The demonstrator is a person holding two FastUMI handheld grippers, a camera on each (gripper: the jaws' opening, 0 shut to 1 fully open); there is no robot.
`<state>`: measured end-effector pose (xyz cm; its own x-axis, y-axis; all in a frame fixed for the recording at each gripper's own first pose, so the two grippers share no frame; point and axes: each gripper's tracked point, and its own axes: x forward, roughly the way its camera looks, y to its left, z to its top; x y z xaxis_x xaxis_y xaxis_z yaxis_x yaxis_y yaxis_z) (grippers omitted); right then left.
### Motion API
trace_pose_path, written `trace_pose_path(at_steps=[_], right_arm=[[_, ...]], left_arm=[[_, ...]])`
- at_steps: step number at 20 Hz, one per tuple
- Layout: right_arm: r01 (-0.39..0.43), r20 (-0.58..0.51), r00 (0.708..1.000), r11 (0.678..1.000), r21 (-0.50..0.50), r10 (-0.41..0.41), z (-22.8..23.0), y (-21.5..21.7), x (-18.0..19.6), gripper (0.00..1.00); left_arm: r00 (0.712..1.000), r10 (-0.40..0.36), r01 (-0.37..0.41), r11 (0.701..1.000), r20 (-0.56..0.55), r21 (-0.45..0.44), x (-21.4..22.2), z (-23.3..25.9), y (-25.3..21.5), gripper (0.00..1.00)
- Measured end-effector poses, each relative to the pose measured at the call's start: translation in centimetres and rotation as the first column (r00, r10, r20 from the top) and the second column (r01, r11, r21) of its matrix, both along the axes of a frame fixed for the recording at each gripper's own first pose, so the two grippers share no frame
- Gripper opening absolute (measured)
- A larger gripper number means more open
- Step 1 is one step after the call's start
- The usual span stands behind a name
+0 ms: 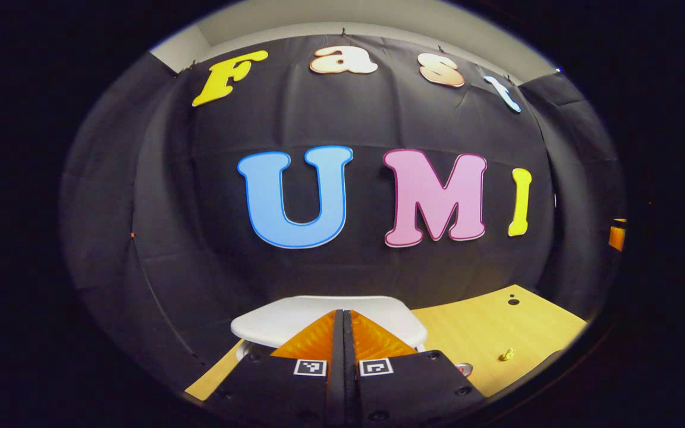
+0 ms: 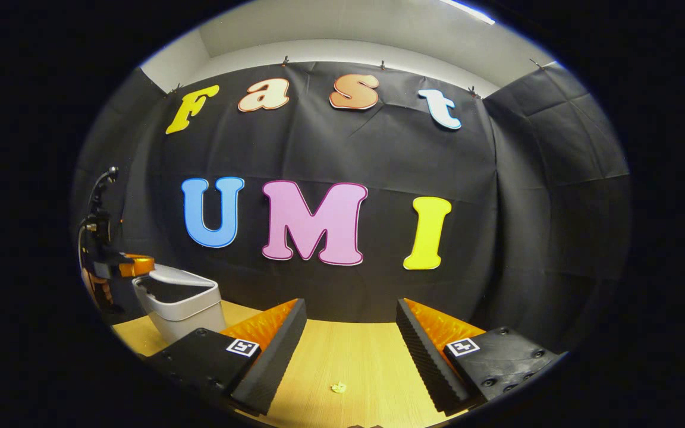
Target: Press the lid of the desktop garbage bin to open it, pick up the crumpled paper on the desktop and throw it into the bin, then pick up the pop can on the desktop and drop it into the bin, and finally close the garbage bin lid.
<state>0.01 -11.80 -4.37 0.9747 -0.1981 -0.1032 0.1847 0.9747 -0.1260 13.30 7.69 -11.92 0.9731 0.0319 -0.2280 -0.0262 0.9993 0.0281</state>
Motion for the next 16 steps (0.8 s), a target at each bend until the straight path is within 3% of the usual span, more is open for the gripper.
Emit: trace_pose_path(at_steps=[5, 10, 11, 13, 15, 16], right_arm=[[0.03, -0.006, 1.0, 1.0, -0.003, -0.03, 0.2, 0.9, -0.6, 0.98], [0.055, 0.008, 0.998, 0.998, -0.012, -0.055, 0.9, 1.6, -1.9, 0.98], [0.055, 0.006, 0.998, 0.998, -0.019, -0.055, 0.8, 1.8, -2.1, 0.98], [0.053, -0.02, 0.998, 0.998, -0.033, -0.054, 0.1, 1.9, -2.5, 0.98], [0.051, -0.039, 0.998, 0.998, -0.024, -0.052, -0.4, 2.0, -2.9, 0.98], [0.051, -0.048, 0.997, 0.999, -0.015, -0.052, -0.7, 2.0, -3.0, 0.98]], left_arm=[[0.993, -0.011, 0.014, 0.999, 0.119, -0.031, -2.2, 5.9, -2.6, 0.06], [0.976, -0.114, 0.131, 0.988, 0.184, -0.083, -7.1, 8.3, -7.6, 0.07], [0.976, -0.129, 0.15, 0.982, 0.175, -0.111, -8.1, 8.1, -8.5, 0.18], [0.974, -0.173, 0.193, 0.972, 0.149, -0.136, -9.5, 7.0, -10.5, 0.56], [0.969, -0.179, 0.198, 0.975, 0.17, -0.104, -10.0, 7.8, -10.7, 0.94], [0.967, -0.186, 0.204, 0.975, 0.173, -0.094, -10.5, 7.9, -10.9, 0.94]])
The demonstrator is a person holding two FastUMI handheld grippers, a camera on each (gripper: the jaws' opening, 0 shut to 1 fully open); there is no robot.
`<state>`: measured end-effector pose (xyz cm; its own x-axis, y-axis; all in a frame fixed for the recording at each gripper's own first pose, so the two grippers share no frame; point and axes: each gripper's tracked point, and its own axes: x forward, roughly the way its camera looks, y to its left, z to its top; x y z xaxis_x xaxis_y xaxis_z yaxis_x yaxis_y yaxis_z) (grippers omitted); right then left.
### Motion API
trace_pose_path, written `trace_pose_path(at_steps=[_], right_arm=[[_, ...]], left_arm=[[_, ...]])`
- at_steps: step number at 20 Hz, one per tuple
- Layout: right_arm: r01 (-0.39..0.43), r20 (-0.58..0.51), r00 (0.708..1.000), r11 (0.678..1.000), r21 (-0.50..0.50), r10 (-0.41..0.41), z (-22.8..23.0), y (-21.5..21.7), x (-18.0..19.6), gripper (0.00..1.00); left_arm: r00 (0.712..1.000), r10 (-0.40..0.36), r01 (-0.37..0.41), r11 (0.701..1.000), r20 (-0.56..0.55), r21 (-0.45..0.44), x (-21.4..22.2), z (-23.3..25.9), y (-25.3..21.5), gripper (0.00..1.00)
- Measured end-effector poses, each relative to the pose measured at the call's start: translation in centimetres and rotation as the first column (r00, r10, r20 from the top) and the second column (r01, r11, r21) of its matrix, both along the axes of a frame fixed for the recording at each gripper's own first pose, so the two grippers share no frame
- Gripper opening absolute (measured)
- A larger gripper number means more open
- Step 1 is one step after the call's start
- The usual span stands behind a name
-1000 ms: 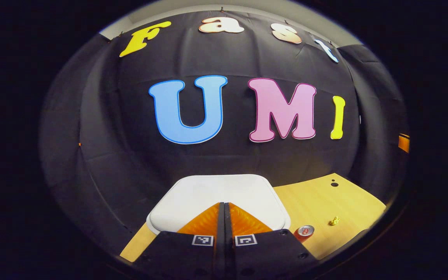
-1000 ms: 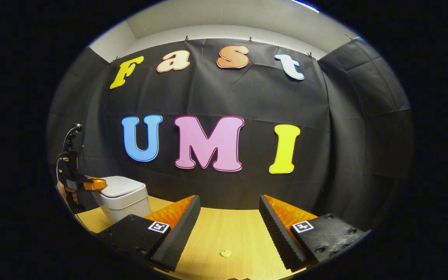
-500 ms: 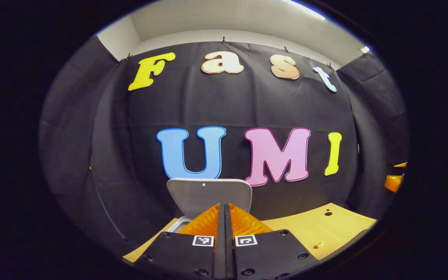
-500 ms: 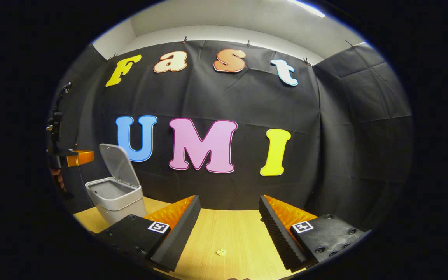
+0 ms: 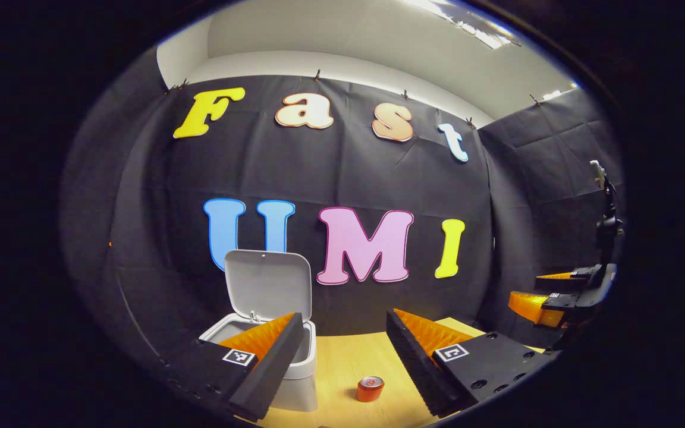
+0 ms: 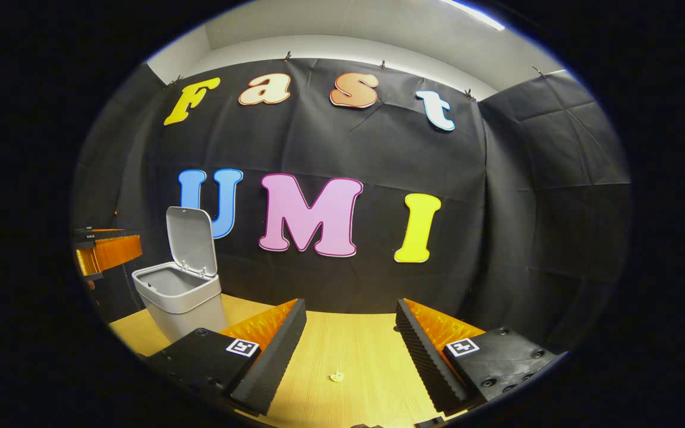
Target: Press the lid of the desktop garbage bin to open it, pick up the crumpled paper on the desktop and throw it into the bin, then pick up the pop can on the desktop and drop it into the bin, and finally close the garbage bin lid.
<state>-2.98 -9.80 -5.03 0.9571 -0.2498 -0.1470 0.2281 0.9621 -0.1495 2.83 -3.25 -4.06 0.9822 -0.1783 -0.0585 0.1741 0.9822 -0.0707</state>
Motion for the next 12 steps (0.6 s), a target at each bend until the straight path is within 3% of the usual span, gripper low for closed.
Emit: trace_pose_path(at_steps=[3, 7, 10, 12], right_arm=[[-0.003, -0.04, 0.999, 1.0, 0.011, 0.003, -1.5, 0.2, 0.1, 0.98], [-0.041, -0.173, 0.984, 0.999, 0.007, 0.042, -5.1, 0.7, 1.3, 0.98], [-0.053, -0.3, 0.951, 0.995, 0.082, 0.075, -8.9, 0.5, 2.9, 0.98], [-0.065, -0.399, 0.91, 0.99, 0.126, 0.111, -12.1, 0.4, 4.0, 0.98]], left_arm=[[0.999, -0.028, 0.027, 0.999, 0.021, 0.045, -0.6, 0.6, -1.2, 0.96], [0.999, -0.029, 0.028, 0.997, 0.015, 0.071, -1.2, 0.2, -2.2, 0.95], [1.0, -0.01, 0.009, 0.994, 0.006, 0.113, -1.9, 0.1, -1.4, 0.95], [1.0, -0.01, 0.01, 0.992, -0.001, 0.124, -2.5, 0.0, -1.1, 0.95]])
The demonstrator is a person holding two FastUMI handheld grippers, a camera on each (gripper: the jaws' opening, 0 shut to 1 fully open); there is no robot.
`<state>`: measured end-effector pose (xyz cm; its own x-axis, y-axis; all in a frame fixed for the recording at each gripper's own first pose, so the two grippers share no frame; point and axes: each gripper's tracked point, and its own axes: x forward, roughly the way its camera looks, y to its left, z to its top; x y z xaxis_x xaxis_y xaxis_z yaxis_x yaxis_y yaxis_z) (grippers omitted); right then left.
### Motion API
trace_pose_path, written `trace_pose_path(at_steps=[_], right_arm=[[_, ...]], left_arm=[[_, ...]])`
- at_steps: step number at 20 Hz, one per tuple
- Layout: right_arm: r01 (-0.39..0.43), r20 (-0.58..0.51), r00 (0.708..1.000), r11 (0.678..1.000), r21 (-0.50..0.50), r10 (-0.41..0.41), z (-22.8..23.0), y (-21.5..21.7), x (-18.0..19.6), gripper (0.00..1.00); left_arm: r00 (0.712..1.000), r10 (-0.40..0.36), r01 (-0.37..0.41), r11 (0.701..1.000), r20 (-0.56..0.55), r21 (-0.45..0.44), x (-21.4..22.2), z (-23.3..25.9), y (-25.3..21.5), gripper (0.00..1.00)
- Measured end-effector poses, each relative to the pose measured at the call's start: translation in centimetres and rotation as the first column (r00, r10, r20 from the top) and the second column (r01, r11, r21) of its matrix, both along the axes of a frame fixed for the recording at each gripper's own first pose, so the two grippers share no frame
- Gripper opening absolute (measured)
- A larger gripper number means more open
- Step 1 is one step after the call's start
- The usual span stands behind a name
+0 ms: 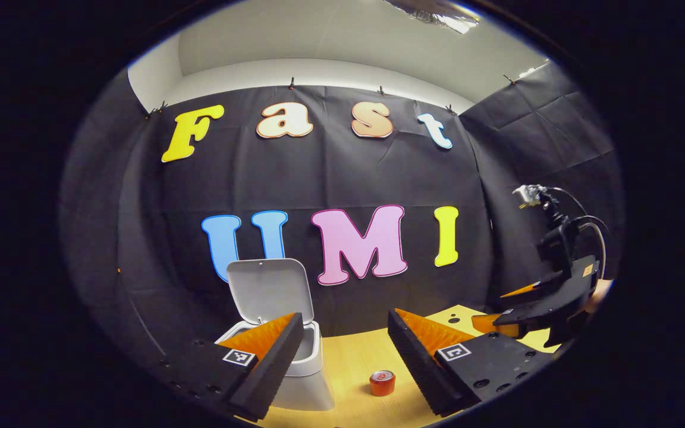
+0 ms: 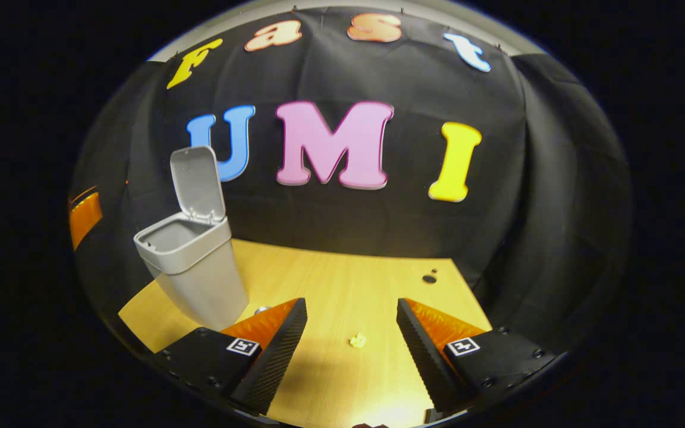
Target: Press the lid of the desktop garbage bin to open it, pick up the crumpled paper on the desktop and throw it into the bin, then pick up the pop can on the desktop and drop it into the bin, and finally close the garbage bin lid.
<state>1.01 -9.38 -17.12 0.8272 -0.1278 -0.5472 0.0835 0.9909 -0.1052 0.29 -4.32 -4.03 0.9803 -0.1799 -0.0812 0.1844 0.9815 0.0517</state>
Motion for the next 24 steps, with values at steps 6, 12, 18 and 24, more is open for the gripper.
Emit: trace_pose_path(at_steps=[6, 12, 18, 24], right_arm=[[-0.047, -0.198, 0.979, 0.999, -0.02, 0.042, -7.7, -2.2, 3.3, 0.98], [-0.119, -0.394, 0.915, 0.992, -0.047, 0.091, -16.8, -3.8, 6.2, 0.98], [-0.164, -0.577, 0.811, 0.985, -0.059, 0.1, -25.0, -6.1, 4.2, 0.97], [-0.17, -0.619, 0.775, 0.985, -0.011, 0.127, -28.3, -6.5, 3.6, 0.96]], left_arm=[[0.999, 0.012, -0.014, 0.999, -0.048, -0.034, -2.0, -0.9, 0.5, 0.95], [0.993, 0.045, -0.05, 0.998, -0.109, -0.043, -2.4, -2.4, 1.4, 0.95], [0.983, 0.075, -0.084, 0.995, -0.168, -0.048, -2.3, -4.2, 1.7, 0.95], [0.98, 0.083, -0.102, 0.99, -0.183, -0.097, -1.6, -4.1, 1.3, 0.96]])
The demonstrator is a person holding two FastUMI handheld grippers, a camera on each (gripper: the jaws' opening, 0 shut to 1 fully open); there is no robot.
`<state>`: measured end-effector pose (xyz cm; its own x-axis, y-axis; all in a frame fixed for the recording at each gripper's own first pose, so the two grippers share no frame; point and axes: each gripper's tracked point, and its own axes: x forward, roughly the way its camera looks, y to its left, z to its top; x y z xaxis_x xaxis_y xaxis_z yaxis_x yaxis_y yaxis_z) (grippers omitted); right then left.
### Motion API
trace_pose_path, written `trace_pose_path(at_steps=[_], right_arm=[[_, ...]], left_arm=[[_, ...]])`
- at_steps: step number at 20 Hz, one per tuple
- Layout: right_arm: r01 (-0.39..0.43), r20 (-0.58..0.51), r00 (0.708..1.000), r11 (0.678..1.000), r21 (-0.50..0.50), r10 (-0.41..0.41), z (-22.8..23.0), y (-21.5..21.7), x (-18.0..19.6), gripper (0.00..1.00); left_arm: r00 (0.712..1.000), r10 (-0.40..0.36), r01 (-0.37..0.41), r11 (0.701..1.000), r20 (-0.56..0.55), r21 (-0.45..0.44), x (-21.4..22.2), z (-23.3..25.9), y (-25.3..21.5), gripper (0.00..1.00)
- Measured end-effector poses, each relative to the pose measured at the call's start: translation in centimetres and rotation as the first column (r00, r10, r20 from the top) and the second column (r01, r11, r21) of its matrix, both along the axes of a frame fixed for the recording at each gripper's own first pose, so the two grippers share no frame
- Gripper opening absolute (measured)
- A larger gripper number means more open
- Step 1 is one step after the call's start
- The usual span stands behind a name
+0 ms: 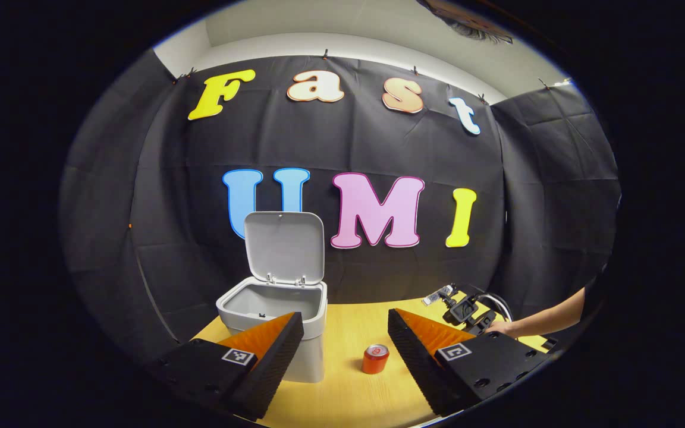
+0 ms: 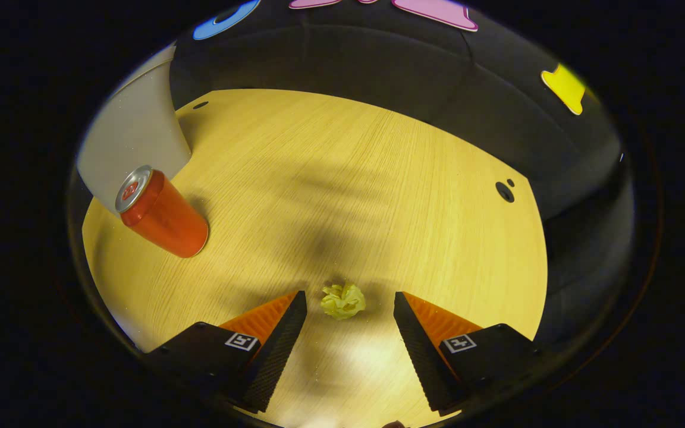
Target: Press the lid of the desktop garbage bin to open it, pick up the crumpled paper on the desktop and throw it into the bin, then pick up the pop can on the desktop and drop it into the bin, and finally close the garbage bin lid.
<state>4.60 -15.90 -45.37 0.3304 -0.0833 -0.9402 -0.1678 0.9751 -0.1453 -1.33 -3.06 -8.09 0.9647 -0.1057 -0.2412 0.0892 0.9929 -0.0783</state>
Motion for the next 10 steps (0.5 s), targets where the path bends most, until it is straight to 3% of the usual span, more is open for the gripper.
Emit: trace_pose_path(at_steps=[1, 2, 5, 7, 8, 10], right_arm=[[0.005, -0.017, 1.0, 1.0, 0.01, -0.005, -0.4, 0.1, -0.1, 0.87], [0.003, -0.018, 1.0, 1.0, 0.018, -0.003, -0.7, 0.2, -0.2, 0.93], [0.0, -0.024, 1.0, 1.0, 0.031, 0.001, -1.1, 0.6, -0.2, 0.89], [-0.002, -0.041, 0.999, 1.0, 0.025, 0.003, -1.6, 0.4, -0.5, 0.74], [-0.002, -0.058, 0.998, 1.0, 0.025, 0.004, -1.6, 0.2, -0.8, 0.56], [-0.015, -0.045, 0.999, 1.0, 0.023, 0.016, -1.8, 0.1, -0.5, 0.51]], left_arm=[[1.0, 0.0, 0.0, 1.0, -0.001, 0.017, 0.1, -0.1, 0.0, 0.96], [1.0, -0.005, 0.005, 1.0, -0.001, 0.03, 0.3, -0.1, -0.1, 0.96], [1.0, -0.024, 0.023, 0.999, 0.009, 0.036, 0.3, 0.3, -0.9, 0.96], [0.999, -0.035, 0.035, 0.999, -0.002, 0.036, 0.6, -0.1, -1.5, 0.96], [0.999, -0.038, 0.038, 0.999, -0.007, 0.036, 0.7, -0.3, -1.7, 0.96], [0.999, -0.034, 0.034, 0.999, -0.01, 0.029, 0.9, -0.2, -1.8, 0.97]])
